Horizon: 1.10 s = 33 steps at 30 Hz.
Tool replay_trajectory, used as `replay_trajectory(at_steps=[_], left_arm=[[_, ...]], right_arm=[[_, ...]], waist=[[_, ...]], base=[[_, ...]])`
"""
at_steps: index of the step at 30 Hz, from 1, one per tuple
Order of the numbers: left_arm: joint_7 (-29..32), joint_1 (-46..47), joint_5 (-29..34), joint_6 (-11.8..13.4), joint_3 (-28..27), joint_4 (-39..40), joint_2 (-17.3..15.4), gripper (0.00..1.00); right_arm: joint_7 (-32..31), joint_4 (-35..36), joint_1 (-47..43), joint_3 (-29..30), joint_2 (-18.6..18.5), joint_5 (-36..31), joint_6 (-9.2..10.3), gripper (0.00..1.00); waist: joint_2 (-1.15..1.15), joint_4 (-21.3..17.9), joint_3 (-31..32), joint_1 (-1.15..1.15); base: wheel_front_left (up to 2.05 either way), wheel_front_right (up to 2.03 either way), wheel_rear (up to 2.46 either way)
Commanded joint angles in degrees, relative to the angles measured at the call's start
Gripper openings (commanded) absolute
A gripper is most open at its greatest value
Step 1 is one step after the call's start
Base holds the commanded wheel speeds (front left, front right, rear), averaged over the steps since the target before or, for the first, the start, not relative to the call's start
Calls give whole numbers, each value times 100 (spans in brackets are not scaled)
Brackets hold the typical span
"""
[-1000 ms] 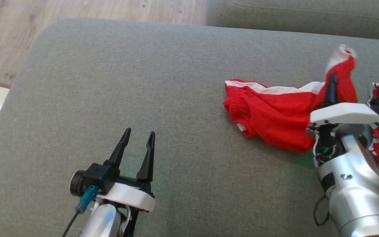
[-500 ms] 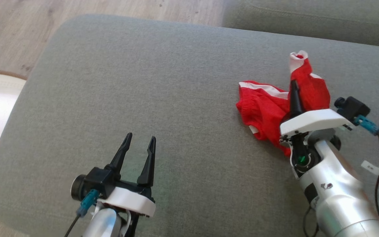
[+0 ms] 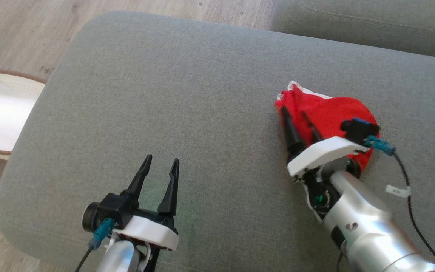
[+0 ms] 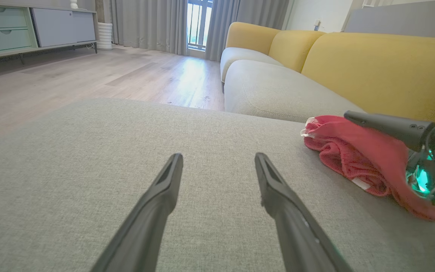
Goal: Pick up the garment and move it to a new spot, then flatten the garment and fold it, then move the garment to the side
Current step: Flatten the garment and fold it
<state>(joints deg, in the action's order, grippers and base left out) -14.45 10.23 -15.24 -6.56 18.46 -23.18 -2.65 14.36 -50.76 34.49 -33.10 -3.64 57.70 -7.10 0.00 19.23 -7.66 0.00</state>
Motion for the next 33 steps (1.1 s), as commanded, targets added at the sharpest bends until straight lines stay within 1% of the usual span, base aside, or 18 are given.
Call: replay_trajectory(at_steps=[1,4,8,9,13,16,20,22,25,27,29,31,33], left_arm=[[-55,120,-26,-1,-159,151,-23,100],[-55,120,-22,6,-165,144,-23,100],[-55,118,-16,19,-180,141,-23,100],[-55,118,-16,19,-180,141,-23,100],[-55,102,0,26,-209,136,-26,100],[-55,111,15,29,-237,151,-35,100],[-55,135,20,38,-322,239,-59,100],[-55,142,1,42,-391,334,-60,100],[-55,148,-27,59,-507,504,-55,100],[-55,154,-25,86,-581,615,-52,100],[-55,160,-25,103,-643,715,-48,100],[-55,171,-22,117,-705,829,-44,100],[-55,171,-18,130,-771,947,-39,100]], right_arm=[[22,181,59,-312,76,70,-39,100],[-145,126,18,-717,76,154,-39,100],[-523,38,-23,-1169,76,337,-39,100],[-523,38,-23,-1169,76,337,-39,100],[-784,90,-28,-1517,76,532,-39,100],[-684,152,73,-1668,76,509,-39,100],[-293,217,265,-1648,71,326,-39,100],[-41,123,428,-1500,-34,-37,-39,100],[55,119,529,-977,-235,-595,-39,100],[59,388,483,-358,-405,-1199,-39,100],[61,799,252,394,-535,-1940,-39,100],[61,1275,-143,1111,-535,-2653,-39,100],[62,1754,-598,1637,-441,-3333,-39,100]], waist=[[0,-8,9,0],[0,-30,33,0],[0,-103,76,0],[0,-103,76,0],[0,-257,116,0],[0,-408,142,0],[0,-682,189,0],[0,-833,231,0],[0,-1071,280,0],[0,-1234,293,0],[0,-1383,305,0],[0,-1520,306,0],[0,-1640,308,0]], base=[[0,0,0],[0,0,0],[0,0,0],[0,0,0],[0,0,0],[0,0,0],[0,0,0],[0,0,0],[0,0,0],[0,0,0],[0,0,0],[0,0,0],[0,0,0]])
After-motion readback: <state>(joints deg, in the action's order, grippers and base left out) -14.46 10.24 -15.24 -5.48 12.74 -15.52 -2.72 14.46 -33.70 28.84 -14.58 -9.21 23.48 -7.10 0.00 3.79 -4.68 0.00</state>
